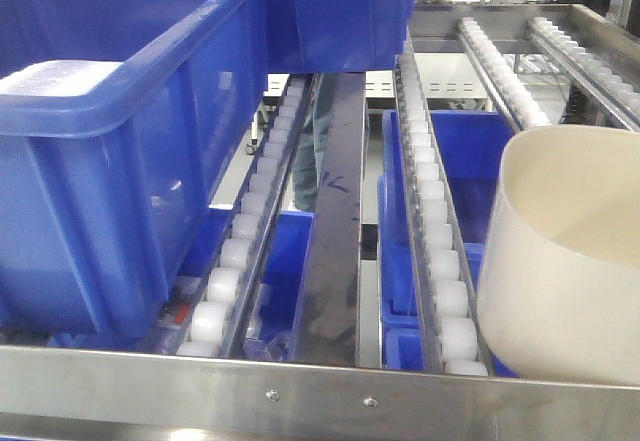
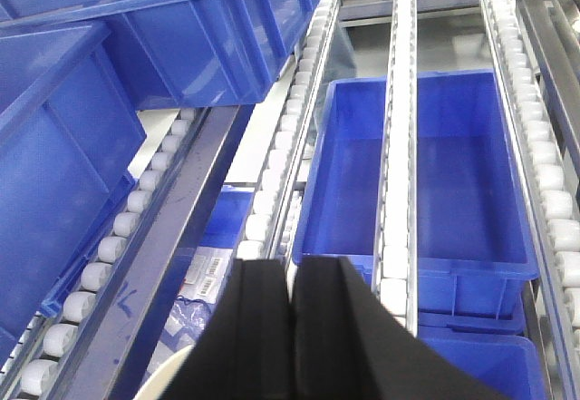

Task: Move white bin to right shelf second layer

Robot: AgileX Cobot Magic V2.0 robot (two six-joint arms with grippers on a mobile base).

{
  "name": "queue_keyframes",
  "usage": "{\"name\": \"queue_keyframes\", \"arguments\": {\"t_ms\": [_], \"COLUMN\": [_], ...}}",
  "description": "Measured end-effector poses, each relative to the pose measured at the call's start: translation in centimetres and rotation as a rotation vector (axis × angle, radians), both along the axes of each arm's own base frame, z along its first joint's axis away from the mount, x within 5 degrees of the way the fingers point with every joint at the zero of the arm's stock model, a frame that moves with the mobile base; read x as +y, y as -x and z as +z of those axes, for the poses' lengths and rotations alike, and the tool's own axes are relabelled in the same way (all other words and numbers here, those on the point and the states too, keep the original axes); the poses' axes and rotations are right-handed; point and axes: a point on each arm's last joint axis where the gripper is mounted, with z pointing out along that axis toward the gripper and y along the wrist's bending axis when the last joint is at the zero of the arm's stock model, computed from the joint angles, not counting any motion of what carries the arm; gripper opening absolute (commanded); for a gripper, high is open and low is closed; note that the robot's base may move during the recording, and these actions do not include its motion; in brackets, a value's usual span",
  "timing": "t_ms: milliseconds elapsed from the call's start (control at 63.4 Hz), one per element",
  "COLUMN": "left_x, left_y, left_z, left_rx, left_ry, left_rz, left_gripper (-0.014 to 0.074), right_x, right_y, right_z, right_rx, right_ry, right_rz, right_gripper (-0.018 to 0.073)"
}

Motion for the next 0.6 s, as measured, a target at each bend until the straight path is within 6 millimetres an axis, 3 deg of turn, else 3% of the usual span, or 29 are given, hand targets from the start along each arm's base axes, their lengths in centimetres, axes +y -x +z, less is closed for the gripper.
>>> {"name": "queue_keyframes", "arguments": {"t_ms": [158, 331, 600], "left_x": [0.0, 0.0, 0.0], "left_y": [0.0, 0.0, 0.0], "left_z": [0.0, 0.0, 0.0], "left_rx": [0.0, 0.0, 0.0], "left_ry": [0.0, 0.0, 0.0], "left_rz": [0.0, 0.0, 0.0], "left_gripper": [0.0085, 0.0085, 0.0085], "right_x": [0.0, -0.7, -2.0], "right_y": [0.3, 2.7, 6.0], "right_z": [0.1, 0.0, -6.3], "right_rx": [-0.013, -0.108, -0.143], "right_ry": [-0.002, -0.012, -0.004], "right_rz": [0.0, -0.04, -0.2], "right_gripper": [0.0055, 0.0055, 0.0055]}}
